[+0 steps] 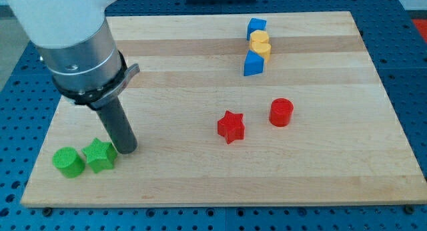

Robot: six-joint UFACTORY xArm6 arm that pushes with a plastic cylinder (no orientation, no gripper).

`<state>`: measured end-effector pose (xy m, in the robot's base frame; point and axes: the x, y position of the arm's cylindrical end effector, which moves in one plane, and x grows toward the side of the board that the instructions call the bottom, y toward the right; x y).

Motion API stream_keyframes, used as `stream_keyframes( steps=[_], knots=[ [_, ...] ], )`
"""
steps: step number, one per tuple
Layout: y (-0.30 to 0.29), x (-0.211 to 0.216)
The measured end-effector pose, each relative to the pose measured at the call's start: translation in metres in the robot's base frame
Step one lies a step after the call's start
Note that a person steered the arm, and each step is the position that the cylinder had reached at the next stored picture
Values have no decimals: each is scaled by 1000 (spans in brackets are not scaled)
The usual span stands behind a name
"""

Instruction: Push the green star closely to the green circle

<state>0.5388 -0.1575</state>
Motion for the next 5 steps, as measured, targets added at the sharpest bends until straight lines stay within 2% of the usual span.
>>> stream_keyframes(
  steps=[3, 5],
  knots=[
    [-18, 17],
    [52, -116]
  ],
)
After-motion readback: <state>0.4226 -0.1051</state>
